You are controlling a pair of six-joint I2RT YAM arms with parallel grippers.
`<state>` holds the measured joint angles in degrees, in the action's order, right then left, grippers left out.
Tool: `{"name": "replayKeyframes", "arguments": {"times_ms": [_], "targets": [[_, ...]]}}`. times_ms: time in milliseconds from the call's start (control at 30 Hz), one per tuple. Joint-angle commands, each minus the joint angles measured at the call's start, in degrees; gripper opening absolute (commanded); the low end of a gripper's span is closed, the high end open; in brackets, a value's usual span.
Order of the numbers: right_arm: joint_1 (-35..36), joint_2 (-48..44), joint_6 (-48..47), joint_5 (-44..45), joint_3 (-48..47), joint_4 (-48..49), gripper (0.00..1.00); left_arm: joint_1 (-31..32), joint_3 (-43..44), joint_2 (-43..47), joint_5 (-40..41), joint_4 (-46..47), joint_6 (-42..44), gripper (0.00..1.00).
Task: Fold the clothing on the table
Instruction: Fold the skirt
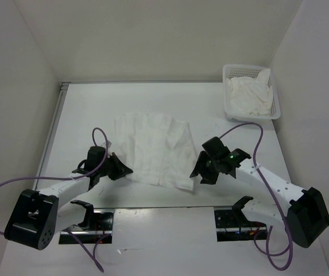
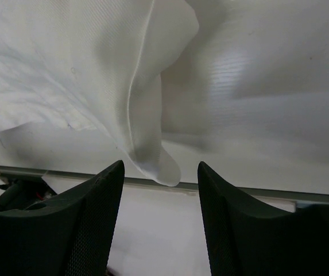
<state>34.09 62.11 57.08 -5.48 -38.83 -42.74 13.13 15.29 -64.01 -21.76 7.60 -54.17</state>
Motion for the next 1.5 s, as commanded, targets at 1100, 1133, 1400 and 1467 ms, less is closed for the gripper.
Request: {"name": "replayKeyframes", "arguments": {"times_ms": [1100,1133,1400,1467], "targets": [[-7.46,6.80,-19.36,2.49,-33.76,1.96,0.00,-3.19,39.71,1.16,-3.47,-15.94,13.39,0.00],[-7.46,6.19,-20.16,3.01,-35.51,1.44,0.00,-3.72,40.51,2.91,-2.60,-15.94,13.39,0.00],[-7.46,-1.54,-25.35,-2.51,-38.60,-4.36,0.00,-5.04,45.36,7.49,-16.18,-20.52,17.35,0.00],[-7.46,-3.82,-25.35,-5.32,-37.81,-7.16,0.00,-5.04,44.22,8.63,-16.91,-24.01,17.87,0.00]]}}
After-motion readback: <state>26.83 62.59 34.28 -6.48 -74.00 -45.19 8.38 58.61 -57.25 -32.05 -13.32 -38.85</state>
